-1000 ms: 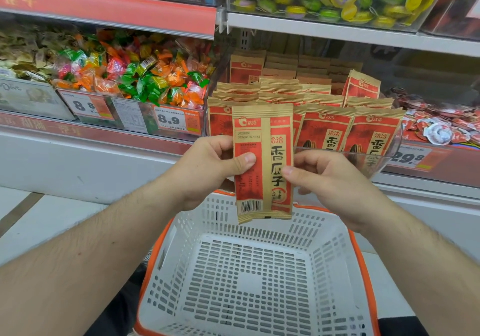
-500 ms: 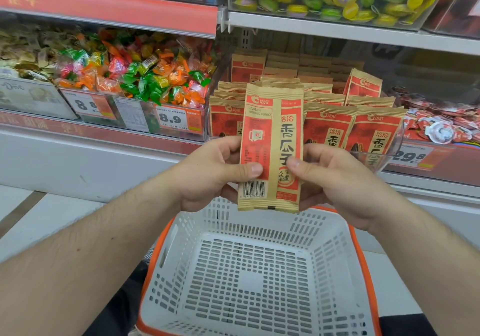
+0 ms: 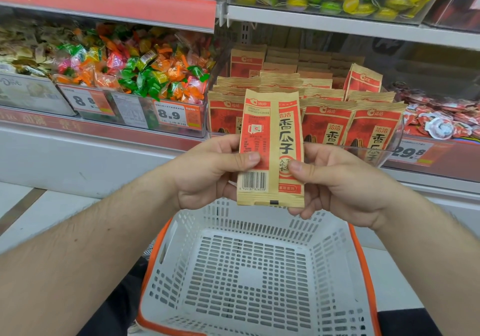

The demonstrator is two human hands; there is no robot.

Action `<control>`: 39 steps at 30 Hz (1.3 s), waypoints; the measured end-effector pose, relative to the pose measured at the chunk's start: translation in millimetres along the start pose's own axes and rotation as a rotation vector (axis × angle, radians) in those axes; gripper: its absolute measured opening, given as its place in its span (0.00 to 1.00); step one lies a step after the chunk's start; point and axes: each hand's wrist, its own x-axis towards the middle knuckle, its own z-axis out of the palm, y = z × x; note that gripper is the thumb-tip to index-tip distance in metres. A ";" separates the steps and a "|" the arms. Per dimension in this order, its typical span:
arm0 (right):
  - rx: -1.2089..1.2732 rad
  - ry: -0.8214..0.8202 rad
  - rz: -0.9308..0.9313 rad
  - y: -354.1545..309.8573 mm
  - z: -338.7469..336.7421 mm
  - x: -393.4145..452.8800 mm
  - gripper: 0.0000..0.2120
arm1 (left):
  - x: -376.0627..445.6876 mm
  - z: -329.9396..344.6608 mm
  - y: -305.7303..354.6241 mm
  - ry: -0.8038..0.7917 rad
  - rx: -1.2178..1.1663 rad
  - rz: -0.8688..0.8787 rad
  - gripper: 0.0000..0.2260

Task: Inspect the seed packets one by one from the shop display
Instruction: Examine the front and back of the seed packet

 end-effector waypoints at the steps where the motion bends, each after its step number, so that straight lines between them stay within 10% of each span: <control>1: -0.005 0.001 0.001 0.1 -0.1 0.5 0.29 | -0.1 0.0 0.0 0.004 0.001 0.002 0.15; 20: -0.805 0.228 -0.239 17.5 14.8 6.1 0.20 | 3.3 17.0 -7.6 0.232 0.171 0.109 0.28; 33: -0.573 0.333 -0.427 21.2 11.8 10.9 0.15 | 2.2 21.4 -13.7 0.060 0.214 0.008 0.32; 39: -0.408 0.191 -0.385 20.4 17.9 13.0 0.14 | 2.6 19.5 -8.4 0.044 0.074 0.077 0.16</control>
